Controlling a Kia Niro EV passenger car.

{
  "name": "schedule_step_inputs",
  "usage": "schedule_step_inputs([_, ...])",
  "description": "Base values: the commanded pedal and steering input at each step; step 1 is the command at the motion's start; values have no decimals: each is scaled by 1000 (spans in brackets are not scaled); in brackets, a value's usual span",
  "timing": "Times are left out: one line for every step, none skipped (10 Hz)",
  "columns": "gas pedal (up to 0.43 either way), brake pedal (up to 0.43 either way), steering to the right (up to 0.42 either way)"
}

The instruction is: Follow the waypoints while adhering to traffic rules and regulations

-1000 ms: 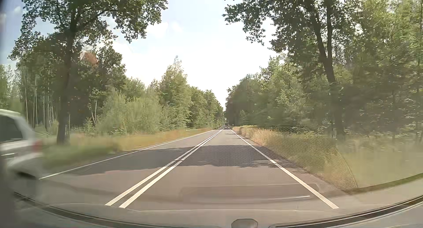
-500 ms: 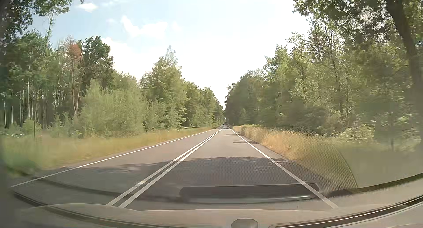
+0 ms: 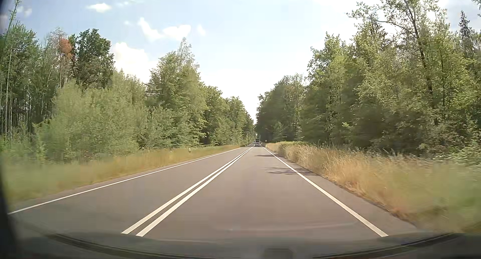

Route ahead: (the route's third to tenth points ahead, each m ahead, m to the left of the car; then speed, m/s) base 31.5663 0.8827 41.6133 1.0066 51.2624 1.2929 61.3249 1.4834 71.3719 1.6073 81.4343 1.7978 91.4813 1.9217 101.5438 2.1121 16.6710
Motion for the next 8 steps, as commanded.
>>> schedule_step_inputs([59,30,0])
schedule_step_inputs([59,37,0])
schedule_step_inputs([59,37,0])
schedule_step_inputs([59,30,0])
schedule_step_inputs([59,37,0])
schedule_step_inputs([59,37,0])
schedule_step_inputs([59,37,1])
schedule_step_inputs([59,30,0])
